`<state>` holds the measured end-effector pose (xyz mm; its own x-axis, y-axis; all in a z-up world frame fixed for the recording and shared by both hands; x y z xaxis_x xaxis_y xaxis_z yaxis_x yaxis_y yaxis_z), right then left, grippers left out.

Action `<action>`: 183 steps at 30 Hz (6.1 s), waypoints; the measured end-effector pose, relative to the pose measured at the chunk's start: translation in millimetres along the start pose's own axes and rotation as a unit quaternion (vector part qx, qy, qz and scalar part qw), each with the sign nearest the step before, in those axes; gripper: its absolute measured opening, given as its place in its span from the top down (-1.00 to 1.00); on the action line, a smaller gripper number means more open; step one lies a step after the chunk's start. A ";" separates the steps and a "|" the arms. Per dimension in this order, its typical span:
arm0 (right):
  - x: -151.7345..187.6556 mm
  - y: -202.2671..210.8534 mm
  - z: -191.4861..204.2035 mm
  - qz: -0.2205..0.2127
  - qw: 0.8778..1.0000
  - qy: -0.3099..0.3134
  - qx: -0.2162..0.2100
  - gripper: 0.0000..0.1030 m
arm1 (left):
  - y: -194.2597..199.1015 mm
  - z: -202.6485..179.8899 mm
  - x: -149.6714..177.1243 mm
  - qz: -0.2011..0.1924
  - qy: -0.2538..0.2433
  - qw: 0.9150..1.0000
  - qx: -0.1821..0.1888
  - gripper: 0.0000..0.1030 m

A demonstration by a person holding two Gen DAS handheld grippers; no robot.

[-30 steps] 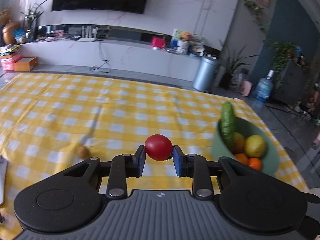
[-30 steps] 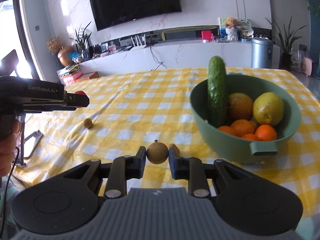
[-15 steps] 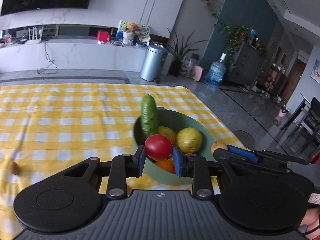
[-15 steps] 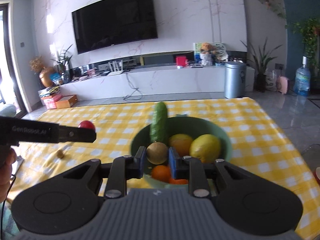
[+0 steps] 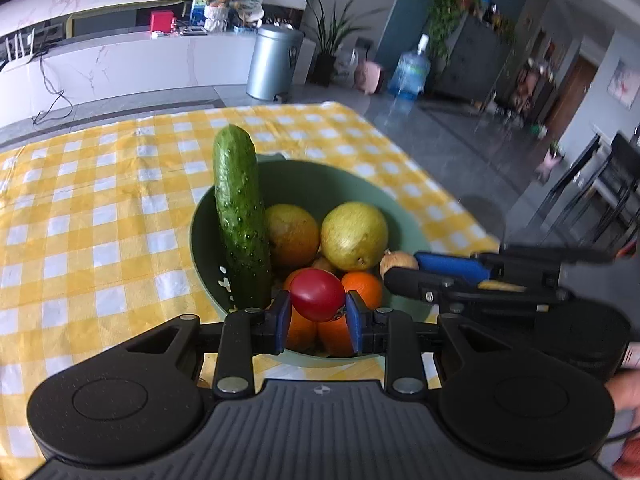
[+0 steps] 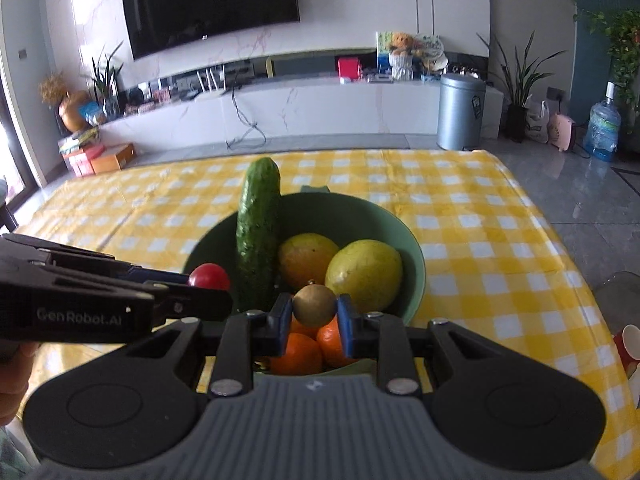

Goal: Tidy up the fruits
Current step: 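Carry the tomato in the left tool and kiwi in the right tool over the colander, then open the left tool to drop the tomato while the right tool releases the kiwi, then move both tools back from the colander toward the remaining brown kiwis, then close the right tool on a brown kiwi while the left tool grasps another kiwi, then carry both kiwis, one in each tool, over the colander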

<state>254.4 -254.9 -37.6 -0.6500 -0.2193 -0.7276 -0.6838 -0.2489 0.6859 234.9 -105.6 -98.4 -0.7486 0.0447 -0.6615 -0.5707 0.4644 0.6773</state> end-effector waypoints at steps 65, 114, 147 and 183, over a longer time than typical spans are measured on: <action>33.1 61.2 79.9 -0.072 0.997 -0.040 -0.003 -0.37 | 101.8 38.2 31.8 -0.039 -0.021 0.993 -0.106 -0.16; 51.6 -64.4 152.2 0.028 0.999 -0.019 0.003 0.26 | 126.4 199.8 76.7 -0.120 0.151 0.954 -0.230 -0.16; 57.5 -69.9 157.4 0.039 0.999 -0.020 -0.031 0.57 | 114.2 263.4 90.2 -0.118 0.207 0.920 -0.310 0.22; 43.7 -11.0 165.1 -0.042 0.997 0.021 -0.054 0.58 | 126.4 172.8 63.7 -0.156 0.117 0.955 -0.223 0.47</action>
<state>178.8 -106.0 -75.0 -0.5766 -0.2316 -0.7835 -0.6934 -0.3684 0.6192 173.4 108.7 -110.5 -0.5431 -0.2580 -0.7991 -0.8267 -0.0026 0.5627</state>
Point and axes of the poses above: each gripper's, at about its wrist camera, not at the fingertips, and y roughly against the way its jaws point, z to its left, x to its underside, the point moved 10 cm from there along -y, roughly the way its jaws point, and after that the axes turned 6 degrees about x, right-handed, at the moved point
